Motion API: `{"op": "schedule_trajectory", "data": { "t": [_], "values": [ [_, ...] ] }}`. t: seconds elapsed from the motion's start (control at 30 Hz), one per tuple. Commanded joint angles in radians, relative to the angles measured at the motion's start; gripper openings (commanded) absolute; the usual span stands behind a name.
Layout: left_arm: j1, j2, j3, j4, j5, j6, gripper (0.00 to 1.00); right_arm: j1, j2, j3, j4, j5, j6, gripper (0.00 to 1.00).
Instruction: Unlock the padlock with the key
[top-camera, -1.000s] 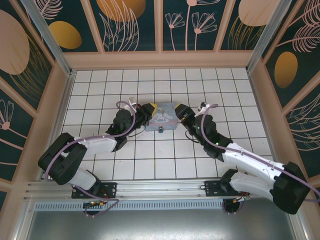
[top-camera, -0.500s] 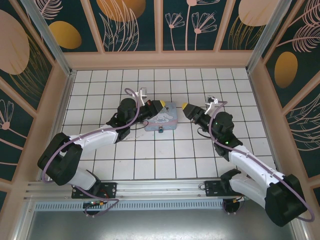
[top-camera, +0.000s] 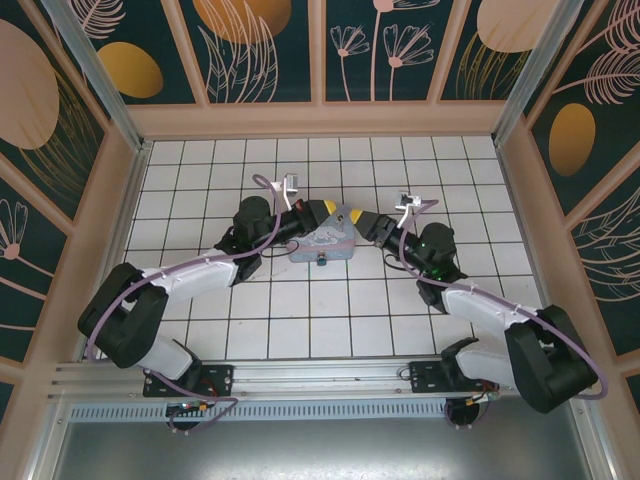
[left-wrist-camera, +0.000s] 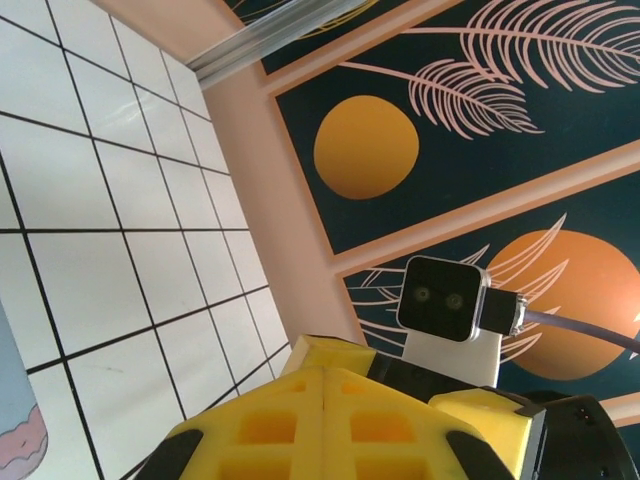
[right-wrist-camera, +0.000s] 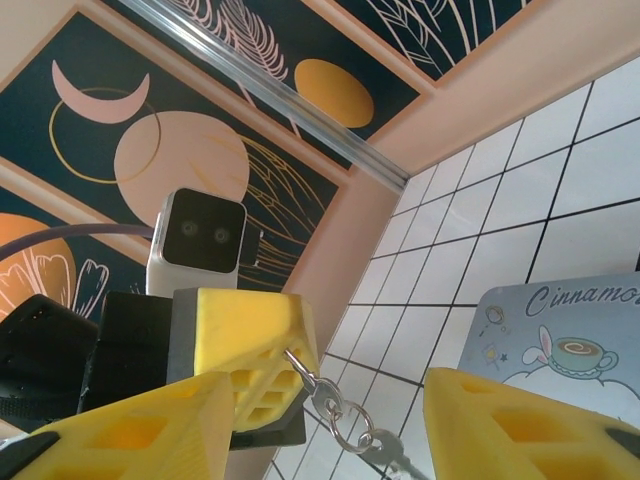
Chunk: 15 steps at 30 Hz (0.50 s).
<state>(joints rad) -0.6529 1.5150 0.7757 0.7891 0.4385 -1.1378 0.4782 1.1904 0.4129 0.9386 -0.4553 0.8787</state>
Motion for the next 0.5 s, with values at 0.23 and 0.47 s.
{"op": "schedule_trajectory", "data": {
  "t": [0.23,0.47],
  "values": [
    [0.001,0.028,-0.029,0.157,0.018,-0.08,0.0,0.029,0.083,-0.002,0.206,-0.022,0.073,0.5],
    [-0.001,0.03,-0.031,0.168,0.018,-0.091,0.0,0.049,0.147,0.015,0.273,-0.028,0.102,0.46]
  ]
}}
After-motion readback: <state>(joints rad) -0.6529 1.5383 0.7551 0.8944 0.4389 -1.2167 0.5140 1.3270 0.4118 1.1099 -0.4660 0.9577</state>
